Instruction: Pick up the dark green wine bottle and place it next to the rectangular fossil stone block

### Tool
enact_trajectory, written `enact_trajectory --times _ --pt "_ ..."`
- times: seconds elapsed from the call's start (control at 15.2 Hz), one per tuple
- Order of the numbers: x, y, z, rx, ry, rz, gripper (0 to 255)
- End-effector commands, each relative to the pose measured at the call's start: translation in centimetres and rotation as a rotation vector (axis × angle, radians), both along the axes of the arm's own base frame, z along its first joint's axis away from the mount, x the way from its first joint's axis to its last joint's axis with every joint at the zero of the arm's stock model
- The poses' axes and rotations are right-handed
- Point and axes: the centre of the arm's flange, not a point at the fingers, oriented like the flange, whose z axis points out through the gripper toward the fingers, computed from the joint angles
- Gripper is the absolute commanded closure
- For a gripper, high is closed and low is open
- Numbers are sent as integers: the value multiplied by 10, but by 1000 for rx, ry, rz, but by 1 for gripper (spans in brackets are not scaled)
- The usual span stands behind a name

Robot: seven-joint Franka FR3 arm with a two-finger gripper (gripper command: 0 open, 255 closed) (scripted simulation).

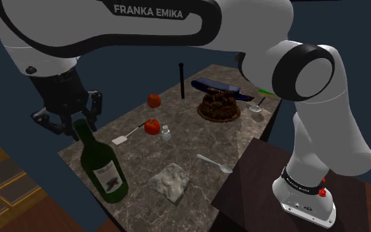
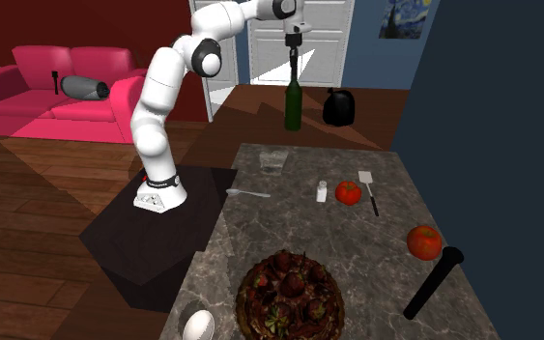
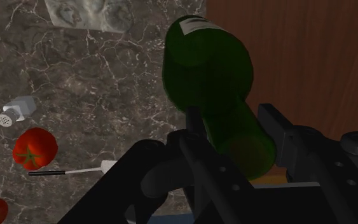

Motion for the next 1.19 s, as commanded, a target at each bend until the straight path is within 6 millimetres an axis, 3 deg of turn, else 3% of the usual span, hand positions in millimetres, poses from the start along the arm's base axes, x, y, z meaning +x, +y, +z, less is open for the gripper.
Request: enact_trajectory --times 0.0,1.12 --pt "-5 12 -7 0 -1 -2 255" --pt "-5 12 -97 0 -1 -2 255"
